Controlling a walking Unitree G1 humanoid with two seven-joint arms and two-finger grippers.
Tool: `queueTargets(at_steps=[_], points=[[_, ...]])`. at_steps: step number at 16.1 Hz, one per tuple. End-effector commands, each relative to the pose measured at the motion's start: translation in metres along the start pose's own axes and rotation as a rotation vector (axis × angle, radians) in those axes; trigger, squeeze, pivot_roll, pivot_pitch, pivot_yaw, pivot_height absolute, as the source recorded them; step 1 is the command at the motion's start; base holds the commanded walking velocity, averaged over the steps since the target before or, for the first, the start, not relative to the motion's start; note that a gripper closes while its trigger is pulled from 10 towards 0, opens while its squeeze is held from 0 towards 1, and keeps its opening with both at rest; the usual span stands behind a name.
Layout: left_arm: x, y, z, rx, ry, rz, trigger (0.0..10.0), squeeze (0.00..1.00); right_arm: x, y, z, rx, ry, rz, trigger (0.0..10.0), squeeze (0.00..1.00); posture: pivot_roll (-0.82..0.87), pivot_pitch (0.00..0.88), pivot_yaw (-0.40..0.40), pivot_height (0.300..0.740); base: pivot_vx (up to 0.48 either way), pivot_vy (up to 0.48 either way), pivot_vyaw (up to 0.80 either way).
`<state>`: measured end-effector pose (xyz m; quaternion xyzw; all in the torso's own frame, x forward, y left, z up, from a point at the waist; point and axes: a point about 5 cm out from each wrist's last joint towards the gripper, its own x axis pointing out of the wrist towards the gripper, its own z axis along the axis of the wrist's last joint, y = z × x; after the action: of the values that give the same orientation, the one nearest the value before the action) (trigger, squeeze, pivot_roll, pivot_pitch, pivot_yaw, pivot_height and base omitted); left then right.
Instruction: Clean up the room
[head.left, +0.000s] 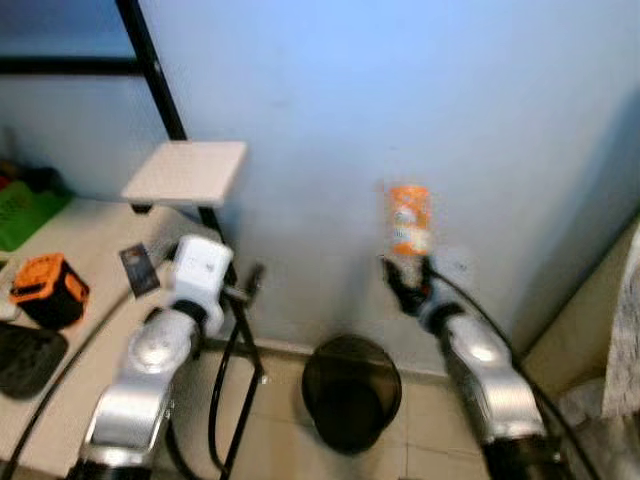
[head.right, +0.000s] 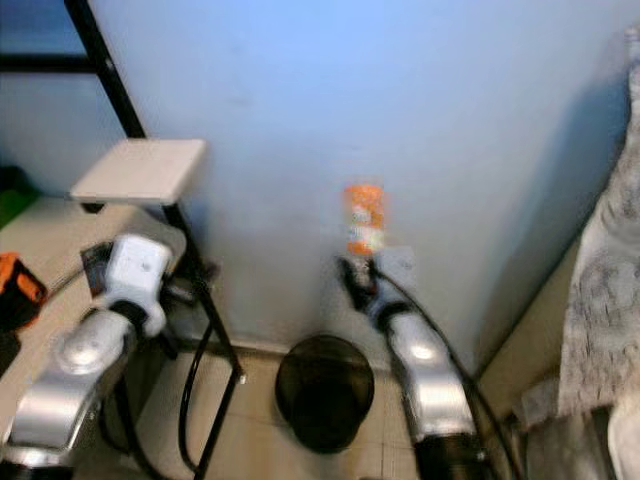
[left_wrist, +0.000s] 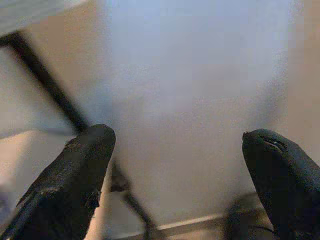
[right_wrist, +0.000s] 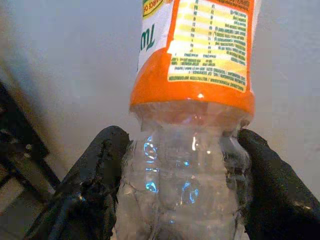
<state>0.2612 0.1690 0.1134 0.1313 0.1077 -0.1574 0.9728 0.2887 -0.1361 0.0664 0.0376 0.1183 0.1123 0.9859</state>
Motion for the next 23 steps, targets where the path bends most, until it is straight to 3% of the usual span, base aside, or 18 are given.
queueTargets(at_steps=[1,2,4,10,16,17,18,19,23], points=[[-0.003,0.002,0.003,0.037,-0.013,-0.056,10.0,0.00,0.010,0.017,0.008,0.001,-0.049,0.078,10.0,0.00,-0.01,0.000,0.060,0.740,0.000,0.000,0.00],[-0.004,0.001,0.003,0.050,-0.012,-0.082,10.0,0.00,0.012,0.017,0.007,-0.018,-0.048,0.073,10.0,0.00,-0.01,0.000,0.058,0.740,0.000,0.000,0.00],[-0.008,-0.004,0.003,0.114,-0.010,-0.260,10.0,0.00,0.024,0.016,-0.001,-0.078,-0.049,0.047,10.0,0.00,-0.01,0.000,0.065,0.740,0.000,0.000,0.00],[-0.020,-0.007,0.006,0.147,0.027,-0.545,10.0,0.00,0.038,0.024,-0.022,-0.023,0.006,0.064,10.0,0.00,0.00,0.000,0.073,0.740,0.000,0.000,0.00],[-0.024,-0.006,0.005,0.145,0.045,-0.605,10.0,0.00,0.039,0.023,-0.028,-0.016,0.004,0.022,10.0,0.00,0.00,0.000,0.073,0.740,0.000,0.000,0.00],[-0.024,-0.006,0.006,0.146,0.047,-0.608,10.0,0.00,0.039,0.022,-0.029,-0.021,0.008,0.019,10.0,0.33,0.00,0.000,0.074,0.740,0.000,0.000,0.00],[-0.023,-0.006,0.006,0.146,0.047,-0.607,10.0,0.00,0.039,0.022,-0.030,-0.022,0.009,0.017,10.0,0.33,0.00,0.000,0.075,0.740,0.000,0.000,0.00],[-0.023,-0.005,0.006,0.148,0.048,-0.607,10.0,0.00,0.038,0.021,-0.031,-0.022,0.011,0.016,10.0,1.00,0.00,0.000,0.076,0.740,0.000,0.000,0.00],[-0.022,-0.004,0.006,0.152,0.048,-0.603,10.0,0.00,0.036,0.018,-0.036,-0.025,0.026,0.011,10.0,1.00,0.00,0.000,0.075,0.740,0.000,0.000,0.00]])
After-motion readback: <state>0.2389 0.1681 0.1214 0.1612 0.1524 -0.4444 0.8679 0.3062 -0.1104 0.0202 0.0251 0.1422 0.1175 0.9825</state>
